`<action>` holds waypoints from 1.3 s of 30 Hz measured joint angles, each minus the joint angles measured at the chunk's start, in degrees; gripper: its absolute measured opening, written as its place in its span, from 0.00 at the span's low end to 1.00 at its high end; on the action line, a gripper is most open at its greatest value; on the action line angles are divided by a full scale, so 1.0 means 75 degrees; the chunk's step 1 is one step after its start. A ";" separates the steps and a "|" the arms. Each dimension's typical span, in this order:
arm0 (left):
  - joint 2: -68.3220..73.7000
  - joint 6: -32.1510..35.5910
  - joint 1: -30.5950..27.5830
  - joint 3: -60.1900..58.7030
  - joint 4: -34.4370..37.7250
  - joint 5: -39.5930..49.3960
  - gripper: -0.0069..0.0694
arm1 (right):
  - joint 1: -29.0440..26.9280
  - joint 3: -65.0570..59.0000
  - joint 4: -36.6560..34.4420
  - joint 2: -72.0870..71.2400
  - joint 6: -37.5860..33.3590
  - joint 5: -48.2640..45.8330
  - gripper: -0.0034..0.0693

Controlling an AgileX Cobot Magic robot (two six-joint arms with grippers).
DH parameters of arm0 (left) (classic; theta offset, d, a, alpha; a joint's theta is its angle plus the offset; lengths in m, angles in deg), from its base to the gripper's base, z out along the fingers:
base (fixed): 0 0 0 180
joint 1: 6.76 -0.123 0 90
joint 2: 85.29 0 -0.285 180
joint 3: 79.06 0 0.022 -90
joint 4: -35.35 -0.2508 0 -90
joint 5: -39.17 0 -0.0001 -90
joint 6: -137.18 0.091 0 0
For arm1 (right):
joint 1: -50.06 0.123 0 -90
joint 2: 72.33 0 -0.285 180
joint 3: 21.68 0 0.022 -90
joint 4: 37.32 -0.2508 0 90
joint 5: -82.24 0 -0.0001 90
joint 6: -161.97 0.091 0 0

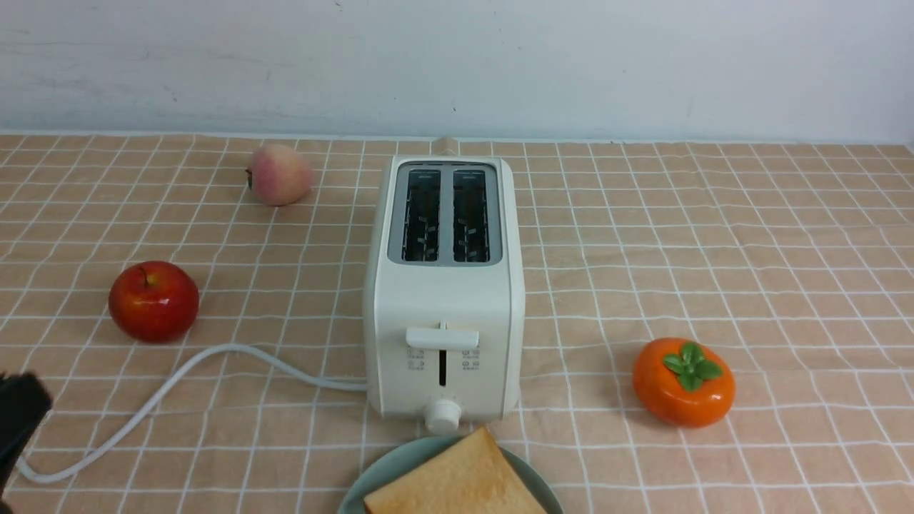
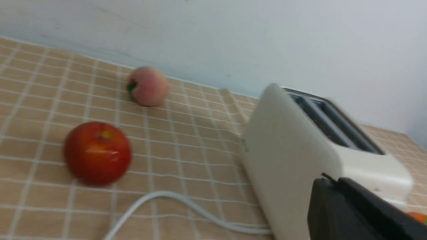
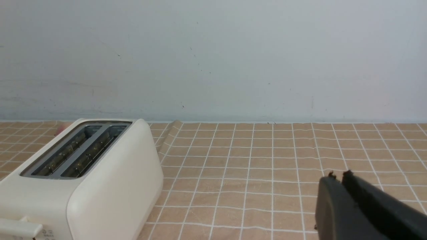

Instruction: Take toasted bread from bread machine on light coffee tablecloth place on plate.

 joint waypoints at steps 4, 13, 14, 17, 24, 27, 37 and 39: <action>-0.1325 0.1002 -0.0962 -0.1371 0.0506 0.0061 0.08 | 0.0000 0.0000 0.0000 0.0000 0.0000 0.0000 0.10; -0.2014 0.1773 -0.1597 -0.1729 0.0852 0.2259 0.09 | 0.0000 0.0000 -0.0008 0.0000 0.0000 -0.0007 0.12; -0.2014 0.1773 -0.1597 -0.1729 0.0852 0.2248 0.09 | 0.0000 0.0000 -0.0008 0.0000 0.0000 -0.0007 0.12; -0.2014 0.1773 -0.1597 -0.1729 0.0852 0.2248 0.09 | 0.0007 0.0000 -0.0014 0.0000 0.0000 -0.0044 0.13; -0.2014 0.1773 -0.1597 -0.1729 0.0859 0.2248 0.10 | 0.0015 0.0000 -0.0014 0.0000 0.0000 -0.0147 0.14; -0.2014 0.1773 -0.1597 -0.1729 0.0859 0.2248 0.11 | 0.0023 0.0000 -0.0014 0.0000 0.0000 -0.0147 0.15; -0.2014 0.1773 -0.1597 -0.1729 0.0859 0.2248 0.11 | 0.0106 0.0000 -0.0016 0.0000 0.0000 -0.0140 0.17; -0.2014 0.1773 -0.1597 -0.1729 0.0859 0.2248 0.11 | 0.0231 0.0000 -0.0016 0.0000 0.0000 -0.0129 0.17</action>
